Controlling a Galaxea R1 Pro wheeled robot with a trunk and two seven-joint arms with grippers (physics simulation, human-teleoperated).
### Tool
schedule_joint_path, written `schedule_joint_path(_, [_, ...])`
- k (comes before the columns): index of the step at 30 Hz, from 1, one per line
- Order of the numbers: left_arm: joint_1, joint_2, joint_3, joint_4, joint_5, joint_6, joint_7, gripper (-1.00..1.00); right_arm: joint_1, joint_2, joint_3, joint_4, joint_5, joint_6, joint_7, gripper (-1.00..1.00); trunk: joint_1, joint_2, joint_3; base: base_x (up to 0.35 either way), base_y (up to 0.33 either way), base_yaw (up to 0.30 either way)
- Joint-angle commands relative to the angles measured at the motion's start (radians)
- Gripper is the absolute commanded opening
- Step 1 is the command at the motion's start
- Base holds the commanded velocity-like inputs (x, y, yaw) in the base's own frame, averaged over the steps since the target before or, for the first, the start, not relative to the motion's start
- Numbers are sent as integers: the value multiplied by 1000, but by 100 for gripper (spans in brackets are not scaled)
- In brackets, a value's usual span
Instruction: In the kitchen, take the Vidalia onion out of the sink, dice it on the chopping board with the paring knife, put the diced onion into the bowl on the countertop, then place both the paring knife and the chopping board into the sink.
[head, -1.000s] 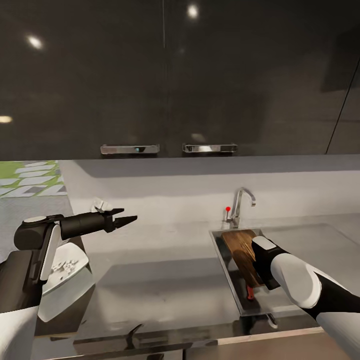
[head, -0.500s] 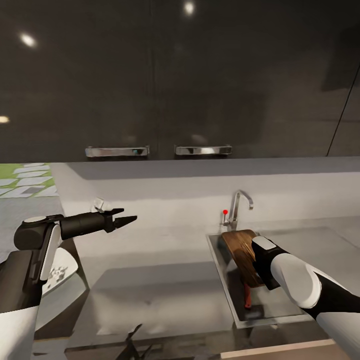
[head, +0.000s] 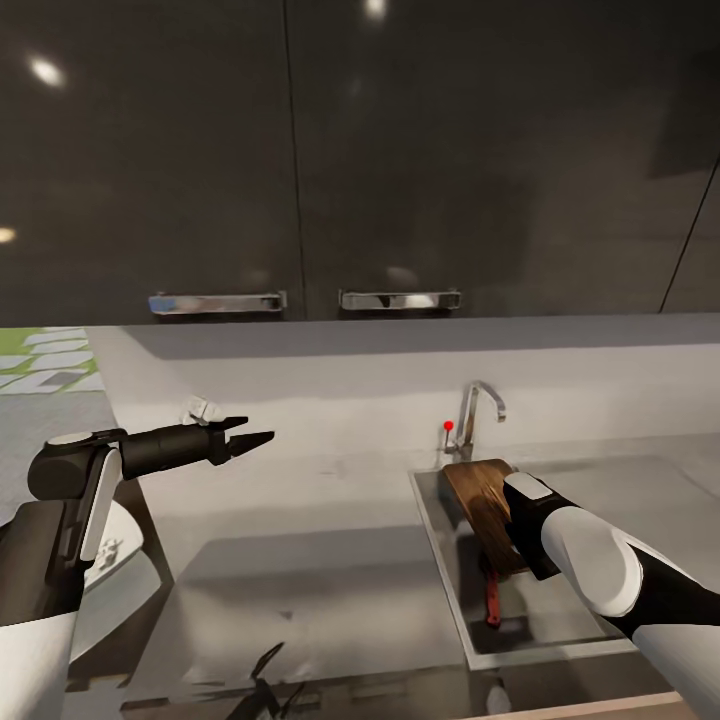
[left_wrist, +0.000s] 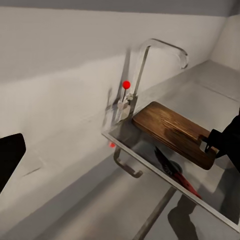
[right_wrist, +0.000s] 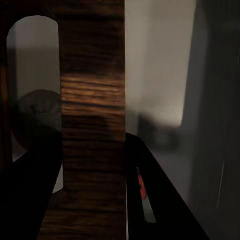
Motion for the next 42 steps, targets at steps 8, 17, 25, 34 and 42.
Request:
schedule_joint_path(8, [0, 0, 1, 0, 1, 8, -3, 100, 0, 0, 8, -1, -7, 8, -5, -100, 0, -1, -9, 7, -4, 0])
schedule_joint_path(17, [0, 0, 1, 0, 1, 8, -3, 100, 0, 0, 8, -1, -7, 7, -4, -100, 0, -1, -19, 0, 0, 0])
schedule_joint_path(25, [0, 0, -1, 0, 1, 8, -3, 100, 0, 0, 8, -1, -7, 8, -4, -100, 0, -1, -28, 0, 0, 0])
schedule_joint_path(34, [0, 0, -1, 0, 1, 8, -3, 100, 0, 0, 8, -1, -7, 7, -4, -100, 0, -1, -39, 0, 0, 0])
schedule_joint_path(42, [0, 0, -1, 0, 1, 8, -3, 100, 0, 0, 8, -1, -7, 8, -4, -100, 0, -1, -51, 0, 0, 0])
